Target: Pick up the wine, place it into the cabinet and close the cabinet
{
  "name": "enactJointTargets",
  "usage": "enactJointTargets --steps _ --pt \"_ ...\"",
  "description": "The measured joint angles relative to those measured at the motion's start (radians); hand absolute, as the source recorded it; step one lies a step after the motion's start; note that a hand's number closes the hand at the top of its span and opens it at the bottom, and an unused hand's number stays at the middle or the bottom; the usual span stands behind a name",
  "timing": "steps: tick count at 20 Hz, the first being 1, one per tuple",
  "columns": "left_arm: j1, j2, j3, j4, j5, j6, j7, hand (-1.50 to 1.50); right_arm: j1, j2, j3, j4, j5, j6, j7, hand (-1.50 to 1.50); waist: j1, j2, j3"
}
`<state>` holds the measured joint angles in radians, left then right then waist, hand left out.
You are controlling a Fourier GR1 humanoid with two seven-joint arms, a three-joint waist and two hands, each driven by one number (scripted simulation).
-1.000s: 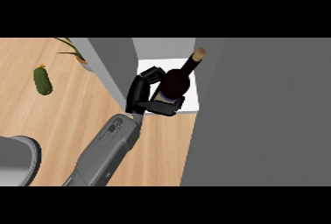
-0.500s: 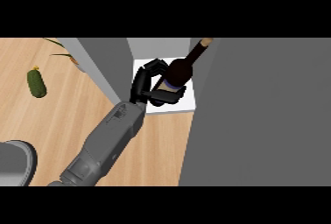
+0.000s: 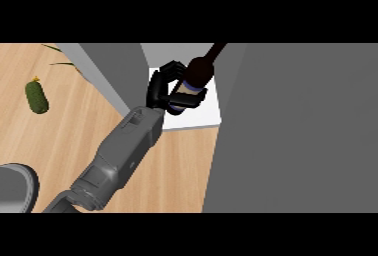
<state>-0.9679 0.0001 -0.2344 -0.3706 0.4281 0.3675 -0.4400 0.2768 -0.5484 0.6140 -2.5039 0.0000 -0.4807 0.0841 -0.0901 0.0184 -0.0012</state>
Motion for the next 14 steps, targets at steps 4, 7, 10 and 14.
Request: enactJointTargets --steps 4,7,10,14 --pt "-0.041 0.002 0.036 0.071 0.013 -0.013 -0.016 1.50 0.005 0.001 -0.004 0.001 -0.005 0.014 -0.011 -1.50 -0.003 0.005 0.000" --pt "-0.069 0.008 0.049 0.113 0.021 -0.005 -0.026 1.50 0.009 0.006 -0.003 0.003 -0.009 0.022 -0.023 -1.50 -0.012 0.008 0.000" --pt "-0.098 0.013 0.065 0.152 0.020 0.008 -0.040 1.50 0.017 0.006 -0.001 0.004 -0.011 0.027 -0.031 -1.50 -0.015 0.010 -0.001" --pt "-0.122 0.024 0.071 0.194 0.008 0.036 -0.070 -1.50 0.030 0.004 -0.002 0.004 -0.015 0.043 -0.056 -1.50 -0.024 0.013 0.000"
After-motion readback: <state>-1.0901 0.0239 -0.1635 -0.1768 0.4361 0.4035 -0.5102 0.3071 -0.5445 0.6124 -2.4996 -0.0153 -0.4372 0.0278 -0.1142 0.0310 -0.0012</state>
